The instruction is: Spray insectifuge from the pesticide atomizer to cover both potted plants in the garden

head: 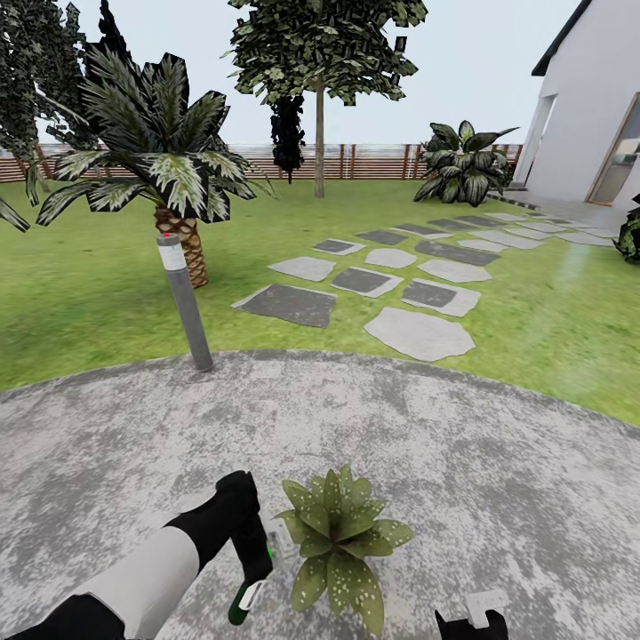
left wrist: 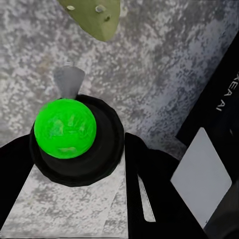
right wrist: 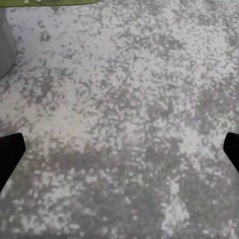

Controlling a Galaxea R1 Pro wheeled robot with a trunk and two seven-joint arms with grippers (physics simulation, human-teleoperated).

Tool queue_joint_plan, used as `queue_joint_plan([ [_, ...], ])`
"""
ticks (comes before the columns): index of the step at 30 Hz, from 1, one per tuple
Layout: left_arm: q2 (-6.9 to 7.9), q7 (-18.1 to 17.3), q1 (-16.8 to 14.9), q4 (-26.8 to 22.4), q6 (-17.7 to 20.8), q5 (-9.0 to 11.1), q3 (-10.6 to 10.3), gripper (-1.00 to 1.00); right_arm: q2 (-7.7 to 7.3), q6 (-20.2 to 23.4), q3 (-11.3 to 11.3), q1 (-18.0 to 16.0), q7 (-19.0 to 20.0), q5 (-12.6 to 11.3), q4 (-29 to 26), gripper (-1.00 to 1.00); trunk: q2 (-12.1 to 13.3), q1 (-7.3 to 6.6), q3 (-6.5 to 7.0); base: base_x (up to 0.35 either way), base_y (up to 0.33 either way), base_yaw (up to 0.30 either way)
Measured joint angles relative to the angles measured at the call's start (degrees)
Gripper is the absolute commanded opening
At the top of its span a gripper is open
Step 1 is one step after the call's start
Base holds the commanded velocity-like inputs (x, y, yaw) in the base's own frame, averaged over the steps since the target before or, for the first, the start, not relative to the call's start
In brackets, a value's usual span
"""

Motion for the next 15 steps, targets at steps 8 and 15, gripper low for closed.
queue_joint_plan([
  [8, -0.33, -0.19, -0.34, -0.14, 3.1, -3.49, -0.08, -1.0, 0.06, 0.0, 0.0, 0.0, -0.01, -0.07, 0.0, 1.0, 0.0, 0.0, 0.0, 0.0, -0.12, 0.001],
  [15, -1.18, -0.3, -0.85, -0.17, 5.0, -3.94, -2.47, -1.0, 0.09, 0.0, -0.01, -0.01, 0.0, -0.09, 0.01, 1.0, 0.0, 0.0, 0.0, 0.0, -0.005, 0.183],
])
